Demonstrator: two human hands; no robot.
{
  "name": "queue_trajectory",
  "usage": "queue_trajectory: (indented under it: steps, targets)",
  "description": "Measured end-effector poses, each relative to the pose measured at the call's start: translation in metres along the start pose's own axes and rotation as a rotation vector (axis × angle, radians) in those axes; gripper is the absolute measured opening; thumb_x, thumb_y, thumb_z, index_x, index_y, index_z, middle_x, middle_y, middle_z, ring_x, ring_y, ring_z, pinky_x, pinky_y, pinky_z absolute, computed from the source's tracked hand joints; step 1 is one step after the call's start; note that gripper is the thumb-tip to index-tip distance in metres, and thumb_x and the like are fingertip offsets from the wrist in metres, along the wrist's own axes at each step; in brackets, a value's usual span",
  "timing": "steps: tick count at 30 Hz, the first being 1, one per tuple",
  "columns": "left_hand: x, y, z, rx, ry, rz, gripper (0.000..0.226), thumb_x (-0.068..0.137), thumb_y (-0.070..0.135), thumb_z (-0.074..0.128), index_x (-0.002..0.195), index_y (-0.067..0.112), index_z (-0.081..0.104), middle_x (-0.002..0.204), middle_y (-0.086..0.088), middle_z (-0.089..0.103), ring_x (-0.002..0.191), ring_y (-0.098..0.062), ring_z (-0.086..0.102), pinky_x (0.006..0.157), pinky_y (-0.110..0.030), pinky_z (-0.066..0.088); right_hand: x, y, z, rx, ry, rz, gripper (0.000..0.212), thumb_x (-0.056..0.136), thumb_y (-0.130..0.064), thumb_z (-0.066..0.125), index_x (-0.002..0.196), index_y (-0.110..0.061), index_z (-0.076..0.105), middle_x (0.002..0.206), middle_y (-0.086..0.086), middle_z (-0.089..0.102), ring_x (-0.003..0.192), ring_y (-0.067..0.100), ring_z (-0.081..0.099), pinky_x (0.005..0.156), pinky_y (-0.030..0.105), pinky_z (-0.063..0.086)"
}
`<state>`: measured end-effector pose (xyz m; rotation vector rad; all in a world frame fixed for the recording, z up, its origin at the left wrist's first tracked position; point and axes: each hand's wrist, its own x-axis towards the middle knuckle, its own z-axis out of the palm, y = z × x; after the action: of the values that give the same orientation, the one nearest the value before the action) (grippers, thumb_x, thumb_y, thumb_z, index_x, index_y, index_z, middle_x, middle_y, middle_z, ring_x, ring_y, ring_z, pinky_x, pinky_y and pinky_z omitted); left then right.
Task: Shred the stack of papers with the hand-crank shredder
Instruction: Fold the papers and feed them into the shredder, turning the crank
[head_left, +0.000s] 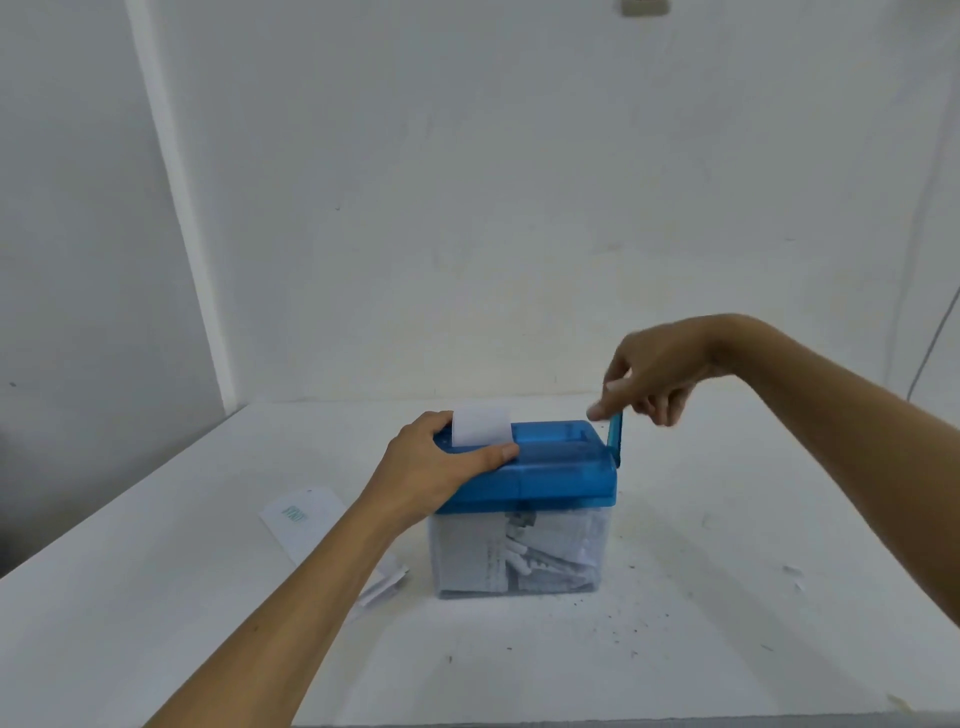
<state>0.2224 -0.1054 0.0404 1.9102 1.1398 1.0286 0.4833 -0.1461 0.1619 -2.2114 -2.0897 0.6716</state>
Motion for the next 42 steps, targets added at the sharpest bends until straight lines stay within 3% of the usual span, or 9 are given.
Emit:
queue_trajectory:
  steps: [6,9,12,18,21,24,28,36,42]
  targets:
    - [-0.003,0.003,0.002,-0.044,-0.016,0.012,0.075,0.056,0.066,0.078,0.120,0.032,0.057,0.111,0.016,0.061,0.097,0.001,0.058,0.071,-0.014,0.045,0.055,0.033,0.064,0.368,0.381,-0.098,0.033,0.090,-0.039,0.071,0.088,-0.011,0.055,0.094,0.011,0.069,0.078,0.017,0.067,0.061,0.028,0.059]
    - [-0.004,0.003,0.003,-0.034,-0.043,0.013,0.088,0.046,0.072,0.076,0.122,0.035,0.053,0.115,0.016,0.060,0.101,-0.002,0.058,0.080,-0.021,0.050,0.069,0.045,0.118,0.491,0.496,-0.036,0.013,0.098,-0.013,0.055,0.095,-0.003,0.064,0.097,0.014,0.070,0.083,0.023,0.069,0.070,0.035,0.062]
    - [-0.002,0.000,0.003,0.002,-0.023,-0.002,0.083,0.040,0.084,0.078,0.107,0.043,0.052,0.112,0.022,0.059,0.101,-0.001,0.058,0.092,-0.033,0.053,0.057,0.045,0.153,0.637,0.580,0.014,0.024,0.102,-0.014,0.050,0.096,-0.003,0.070,0.086,0.010,0.073,0.074,0.021,0.071,0.062,0.027,0.060]
    - [0.000,-0.003,0.004,0.066,0.006,-0.022,0.108,0.026,0.099,0.065,0.117,0.042,0.050,0.115,0.021,0.058,0.107,-0.009,0.059,0.100,-0.045,0.051,-0.007,0.041,0.155,0.753,0.408,0.053,0.056,0.107,-0.040,0.037,0.072,-0.003,0.061,0.064,0.013,0.069,0.056,0.023,0.067,0.056,0.029,0.055]
    - [-0.001,-0.002,0.003,0.080,-0.010,-0.014,0.113,0.025,0.101,0.062,0.119,0.041,0.053,0.118,0.018,0.059,0.109,-0.012,0.059,0.102,-0.048,0.049,-0.039,0.037,0.137,0.676,0.285,-0.011,0.052,0.105,-0.045,0.036,0.078,-0.007,0.060,0.068,0.006,0.066,0.060,0.017,0.062,0.063,0.032,0.058]
    - [-0.002,0.000,0.002,0.089,-0.034,-0.017,0.107,0.026,0.101,0.064,0.117,0.044,0.053,0.118,0.019,0.061,0.109,-0.011,0.060,0.103,-0.048,0.048,-0.060,0.031,0.119,0.462,0.219,-0.107,0.038,0.093,-0.050,0.060,0.089,-0.013,0.060,0.080,0.000,0.063,0.070,0.009,0.059,0.066,0.023,0.056]
    - [-0.001,0.004,-0.002,0.094,-0.086,-0.028,0.108,0.028,0.096,0.069,0.120,0.041,0.052,0.113,0.023,0.061,0.103,-0.004,0.059,0.099,-0.041,0.052,-0.068,0.029,0.083,0.292,0.316,-0.143,0.030,0.085,-0.046,0.073,0.090,-0.017,0.067,0.082,-0.003,0.066,0.073,0.007,0.060,0.070,0.022,0.056]
    - [-0.002,0.008,-0.001,0.072,-0.090,-0.046,0.099,0.046,0.074,0.074,0.131,0.031,0.047,0.119,0.014,0.055,0.106,-0.010,0.055,0.085,-0.026,0.046,0.007,0.027,0.064,0.682,0.661,-0.226,0.025,0.089,-0.032,0.074,0.102,-0.016,0.060,0.104,0.005,0.066,0.087,0.017,0.068,0.070,0.027,0.058]
    - [-0.001,0.006,0.000,0.111,-0.076,-0.058,0.096,0.043,0.084,0.071,0.122,0.037,0.044,0.117,0.016,0.054,0.110,-0.014,0.055,0.100,-0.042,0.051,0.056,0.044,0.128,0.810,0.483,-0.040,0.018,0.100,-0.023,0.057,0.092,-0.009,0.064,0.090,0.009,0.069,0.079,0.020,0.064,0.081,0.042,0.061]
